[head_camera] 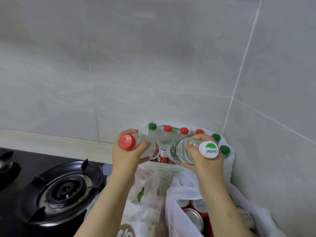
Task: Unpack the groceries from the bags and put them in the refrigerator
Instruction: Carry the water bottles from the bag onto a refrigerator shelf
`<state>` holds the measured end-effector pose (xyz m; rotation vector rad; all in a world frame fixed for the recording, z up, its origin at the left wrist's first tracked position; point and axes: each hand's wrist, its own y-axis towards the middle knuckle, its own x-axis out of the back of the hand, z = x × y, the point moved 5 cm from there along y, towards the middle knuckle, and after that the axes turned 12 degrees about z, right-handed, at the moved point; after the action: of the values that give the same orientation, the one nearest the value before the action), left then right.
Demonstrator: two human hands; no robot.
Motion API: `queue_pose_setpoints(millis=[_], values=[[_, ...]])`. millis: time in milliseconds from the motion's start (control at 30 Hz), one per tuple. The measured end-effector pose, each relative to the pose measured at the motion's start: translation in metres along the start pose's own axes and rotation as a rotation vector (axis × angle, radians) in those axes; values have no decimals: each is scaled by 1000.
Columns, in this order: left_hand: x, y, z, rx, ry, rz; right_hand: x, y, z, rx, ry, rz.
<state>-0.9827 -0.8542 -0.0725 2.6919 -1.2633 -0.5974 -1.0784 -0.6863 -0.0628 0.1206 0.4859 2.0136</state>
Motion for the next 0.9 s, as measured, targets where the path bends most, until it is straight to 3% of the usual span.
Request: queue_pose_setpoints(millis=[367, 700, 900], values=[[103, -81, -72, -134, 125, -257, -103, -48, 8, -23, 163, 227], [235, -219, -135, -138, 274, -655, -249, -162, 17, -234, 349, 676], [298, -335, -162, -108, 372, -907, -321, -269, 34, -250, 312, 1017]])
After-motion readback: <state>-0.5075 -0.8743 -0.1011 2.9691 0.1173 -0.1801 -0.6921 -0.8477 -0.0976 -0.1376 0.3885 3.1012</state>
